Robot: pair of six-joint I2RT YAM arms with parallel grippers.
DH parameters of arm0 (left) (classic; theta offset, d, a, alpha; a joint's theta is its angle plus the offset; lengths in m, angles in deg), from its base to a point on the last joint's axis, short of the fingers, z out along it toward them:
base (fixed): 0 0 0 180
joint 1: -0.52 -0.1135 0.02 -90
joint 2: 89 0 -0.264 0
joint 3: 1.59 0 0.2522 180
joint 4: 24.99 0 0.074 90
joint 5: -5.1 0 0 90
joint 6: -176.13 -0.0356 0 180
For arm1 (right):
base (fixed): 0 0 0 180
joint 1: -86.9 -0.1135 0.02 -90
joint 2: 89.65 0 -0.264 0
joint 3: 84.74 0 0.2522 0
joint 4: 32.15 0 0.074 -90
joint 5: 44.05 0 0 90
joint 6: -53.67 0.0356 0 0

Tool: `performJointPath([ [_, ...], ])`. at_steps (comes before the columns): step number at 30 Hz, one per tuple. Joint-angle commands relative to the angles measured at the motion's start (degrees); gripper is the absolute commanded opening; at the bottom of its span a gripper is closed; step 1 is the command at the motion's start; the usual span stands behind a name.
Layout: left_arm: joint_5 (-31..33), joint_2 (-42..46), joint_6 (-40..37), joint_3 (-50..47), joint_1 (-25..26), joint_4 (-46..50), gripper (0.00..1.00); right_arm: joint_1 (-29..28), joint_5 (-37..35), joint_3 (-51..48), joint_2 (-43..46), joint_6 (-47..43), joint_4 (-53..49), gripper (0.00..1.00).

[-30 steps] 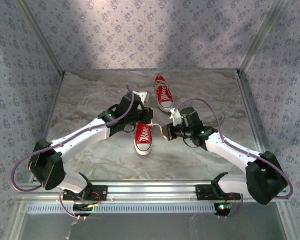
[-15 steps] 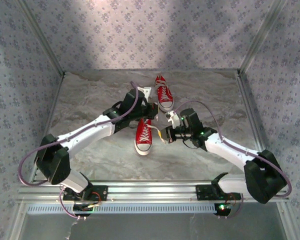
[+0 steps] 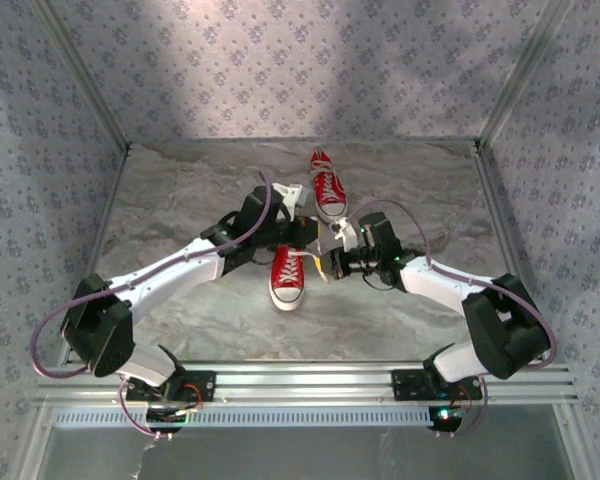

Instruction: Tie the shoes

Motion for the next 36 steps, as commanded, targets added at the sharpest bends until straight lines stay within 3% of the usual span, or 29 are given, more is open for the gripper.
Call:
performJointPath([
  [1, -2.0, 2.9, 1.0, -2.7, -0.3, -2.5, 0.00, 0.8, 2.7, 1.7, -0.2, 0.6, 3.0, 0.00],
  [11, -3.4, 6.0, 0.8, -8.7, -0.3, -3.3, 0.00, 2.1, 3.4, 3.2, -1.2, -1.3, 0.9, 0.00],
  [24, 0.0, 10.9, -4.6, -11.7, -1.3, 3.5, 0.00, 2.5, 0.9, 4.1, -1.4, -3.6, -3.4, 0.00],
  [36, -2.7, 4.6, -9.2, -11.4, -1.4, -4.3, 0.00, -0.4, 0.8, 7.0, -2.0, 0.2, -3.6, 0.00],
])
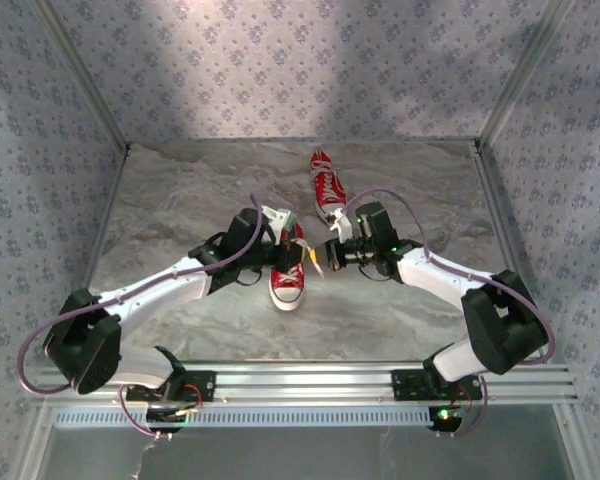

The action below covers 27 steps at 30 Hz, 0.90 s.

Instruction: Tie the shoes

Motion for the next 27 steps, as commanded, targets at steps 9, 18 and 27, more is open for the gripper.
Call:
performJointPath([
  [9, 3.4, -1.5, -7.5, 0.6, -0.2, -1.9, 0.12, 0.0, -1.3, 2.4, 0.3, 1.9, -1.2, 0.00],
  [18, 7.7, -0.5, -11.0, 0.4, -0.4, 0.8, 0.35, -0.2, -2.1, 4.7, 0.6, 0.3, -4.6, 0.00],
  [27, 7.2, 4.0, -24.3, -2.6, -3.0, -1.1, 0.90, 0.3, -2.5, 8.3, 0.0, -5.6, -12.4, 0.00],
])
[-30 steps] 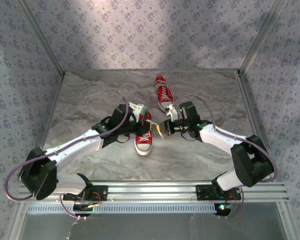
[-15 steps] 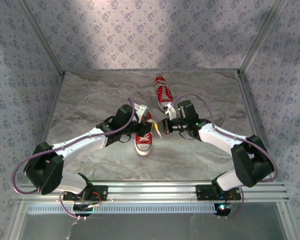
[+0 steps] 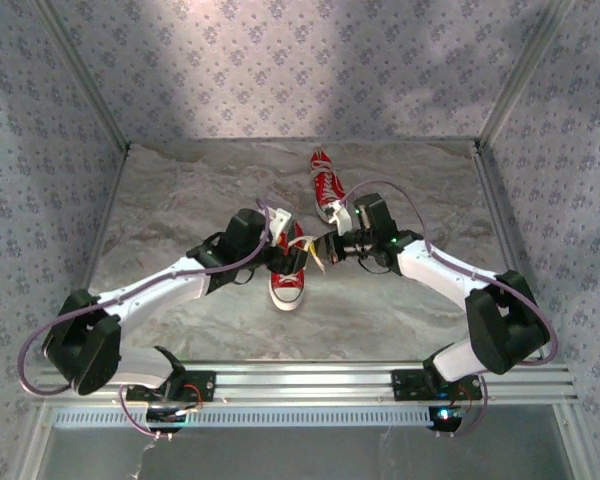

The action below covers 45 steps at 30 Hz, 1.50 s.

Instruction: Tie the shoes

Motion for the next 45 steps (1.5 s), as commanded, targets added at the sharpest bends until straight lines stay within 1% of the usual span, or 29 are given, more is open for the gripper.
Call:
performJointPath([
  [1, -3.0, 2.6, -9.4, -2.6, -1.8, -4.1, 0.93, 0.7, -0.4, 3.0, 0.0, -4.4, -5.4, 0.00],
  [2, -4.7, 2.5, -11.3, -3.2, -2.2, -5.7, 0.96, 1.1, 0.1, 3.4, 0.0, -4.9, -6.0, 0.00],
  [5, -12.4, 0.3, -15.7, -2.1, -3.6, -7.0, 0.99, 2.6, 2.6, 5.1, -0.6, -6.1, -8.3, 0.00],
  [7, -17.8, -1.6, -17.3, -0.2, -4.3, -6.5, 1.00, 3.3, 4.7, 6.2, -0.9, -6.6, -9.4, 0.00],
  [8, -19.5, -2.7, -17.9, 0.9, -4.6, -6.1, 1.00, 3.4, 5.7, 6.8, -1.1, -6.7, -10.0, 0.00],
  [11, -19.9, -5.7, -19.2, 3.5, -4.9, -4.9, 1.00, 3.5, 7.7, 7.7, -1.7, -7.0, -11.1, 0.00],
  [17, -19.9, -10.1, -20.7, 7.2, -5.3, -3.2, 0.99, 3.4, 7.8, 8.0, -2.4, -7.2, -11.6, 0.00],
  [19, -19.9, -11.6, -21.3, 8.4, -5.2, -2.4, 0.96, 3.5, 7.8, 8.0, -2.5, -7.2, -11.6, 0.00],
  [22, -19.5, -13.5, -21.9, 9.8, -5.4, -1.5, 0.88, 3.5, 7.7, 8.1, -2.7, -7.2, -11.6, 0.00],
  [25, -20.0, -14.8, -22.1, 10.5, -5.7, -1.7, 0.74, 3.5, 7.8, 8.1, -2.7, -7.1, -11.6, 0.00],
  [28, -21.4, -15.9, -22.2, 11.5, -6.0, -1.1, 0.66, 3.6, 7.9, 8.1, -2.7, -6.9, -11.5, 0.00],
  [29, -21.9, -16.3, -22.2, 11.9, -6.0, -0.9, 0.60, 3.5, 7.9, 8.2, -2.6, -6.9, -11.6, 0.00],
  [31, -22.4, -16.8, -22.2, 12.3, -6.0, -0.6, 0.54, 3.5, 7.7, 8.1, -2.6, -6.9, -11.7, 0.00],
  [34, -22.0, -17.1, -21.8, 12.5, -6.0, -0.6, 0.38, 3.5, 7.6, 8.2, -2.6, -6.7, -11.7, 0.00],
  [39, -20.0, -16.7, -20.9, 13.2, -6.1, 0.1, 0.18, 3.1, 7.2, 8.0, -2.4, -6.1, -11.4, 0.00],
  [40, -19.3, -16.5, -20.8, 13.1, -6.0, 0.2, 0.15, 2.9, 7.1, 8.0, -2.4, -5.8, -11.5, 0.00],
  [43, -15.1, -15.3, -21.1, 12.7, -5.6, 0.5, 0.04, 2.5, 6.2, 7.9, -2.1, -5.1, -11.6, 0.00],
  [45, -11.6, -14.2, -21.6, 12.3, -5.2, 0.5, 0.00, 2.3, 4.6, 8.0, -2.0, -3.9, -11.9, 0.00],
])
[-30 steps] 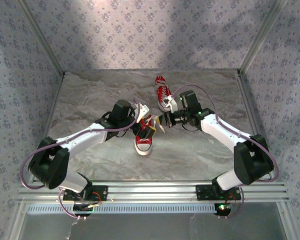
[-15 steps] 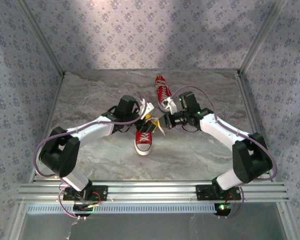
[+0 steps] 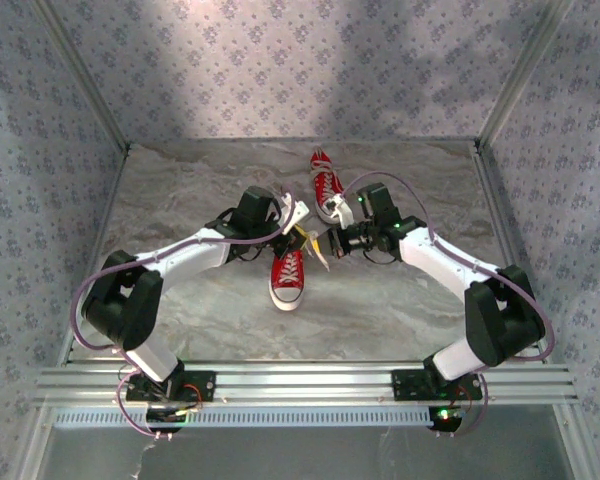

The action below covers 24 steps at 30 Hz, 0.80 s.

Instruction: Tie the shoes

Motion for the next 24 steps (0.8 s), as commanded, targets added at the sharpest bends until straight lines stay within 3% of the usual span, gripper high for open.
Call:
performJointPath([
  [1, 6.9, 3.0, -1.0, 0.7, 0.7, 0.6, 0.00, -0.5, -1.7, 1.6, 0.1, 2.4, -1.7, 0.00],
  [8, 17.0, 5.3, -10.9, -2.3, 5.2, -3.2, 0.00, -1.4, -1.7, 1.6, -0.3, 6.1, -1.9, 0.00],
  [10, 19.9, 5.7, -13.8, -3.4, 6.3, -4.7, 0.00, -2.0, -2.1, 1.4, 0.2, 6.2, -2.4, 0.05],
  [13, 20.2, 7.3, -19.3, -6.7, 6.7, -8.9, 0.00, -2.1, -4.6, 0.4, 2.0, 6.2, -2.6, 0.20],
  [16, 21.5, 9.1, -23.0, -11.4, 6.8, -16.1, 0.00, -0.9, -7.9, -0.9, 4.8, 7.3, -1.9, 0.29],
  [21, 21.3, 9.8, -24.2, -13.3, 6.2, -19.9, 0.00, 1.4, -14.4, -0.7, 6.3, 9.7, -0.9, 0.29],
  [24, 17.9, 10.1, -26.4, -15.4, 5.7, -23.4, 0.00, 2.1, -13.5, 2.0, 3.3, 10.9, -0.2, 0.26],
])
